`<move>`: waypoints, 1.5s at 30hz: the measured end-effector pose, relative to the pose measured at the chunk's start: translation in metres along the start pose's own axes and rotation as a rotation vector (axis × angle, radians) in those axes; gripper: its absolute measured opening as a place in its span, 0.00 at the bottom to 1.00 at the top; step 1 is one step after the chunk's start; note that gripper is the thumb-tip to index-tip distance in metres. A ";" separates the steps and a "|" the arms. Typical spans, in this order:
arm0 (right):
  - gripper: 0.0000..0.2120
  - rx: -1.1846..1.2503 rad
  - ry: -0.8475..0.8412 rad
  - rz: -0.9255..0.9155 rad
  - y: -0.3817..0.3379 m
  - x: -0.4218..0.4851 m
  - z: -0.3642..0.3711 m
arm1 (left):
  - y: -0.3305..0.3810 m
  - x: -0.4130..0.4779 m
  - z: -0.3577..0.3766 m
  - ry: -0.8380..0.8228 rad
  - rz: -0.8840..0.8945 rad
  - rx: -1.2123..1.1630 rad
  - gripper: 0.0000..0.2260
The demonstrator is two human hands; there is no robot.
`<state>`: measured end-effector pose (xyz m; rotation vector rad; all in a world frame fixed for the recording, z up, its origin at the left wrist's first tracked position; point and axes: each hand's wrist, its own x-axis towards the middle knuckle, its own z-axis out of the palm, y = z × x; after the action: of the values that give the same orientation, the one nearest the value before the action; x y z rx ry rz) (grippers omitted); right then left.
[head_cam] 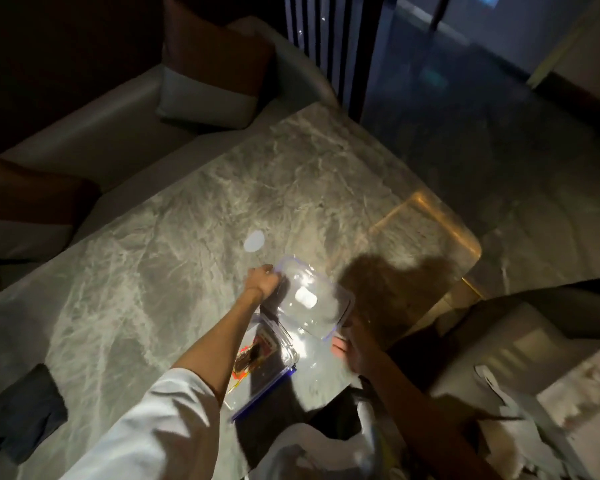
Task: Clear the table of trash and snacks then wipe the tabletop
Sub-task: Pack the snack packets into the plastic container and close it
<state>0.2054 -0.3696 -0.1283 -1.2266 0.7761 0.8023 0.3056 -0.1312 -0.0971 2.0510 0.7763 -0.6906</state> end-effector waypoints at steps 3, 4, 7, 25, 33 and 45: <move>0.07 0.118 -0.036 -0.013 -0.038 -0.007 0.018 | 0.007 -0.018 -0.032 0.127 0.031 -0.418 0.11; 0.06 0.134 -0.063 -0.041 -0.052 -0.007 0.024 | 0.008 -0.027 -0.046 0.171 0.051 -0.516 0.12; 0.14 0.122 -0.254 -0.194 -0.092 -0.011 0.052 | -0.005 -0.056 -0.086 0.293 0.111 -0.821 0.12; 0.13 -0.546 -0.499 -0.052 -0.074 -0.023 0.101 | -0.185 -0.184 -0.057 0.516 -0.039 -1.206 0.21; 0.13 -0.778 -0.379 -0.215 -0.012 -0.031 0.093 | -0.195 -0.186 -0.017 0.568 -0.151 -1.060 0.27; 0.09 -1.111 -0.009 -0.386 0.004 -0.041 0.104 | -0.193 -0.174 -0.012 0.558 -0.211 -0.777 0.23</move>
<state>0.1891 -0.2715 -0.0780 -2.2596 -0.0056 0.9276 0.0528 -0.0779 -0.0654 1.4363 1.3382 0.1178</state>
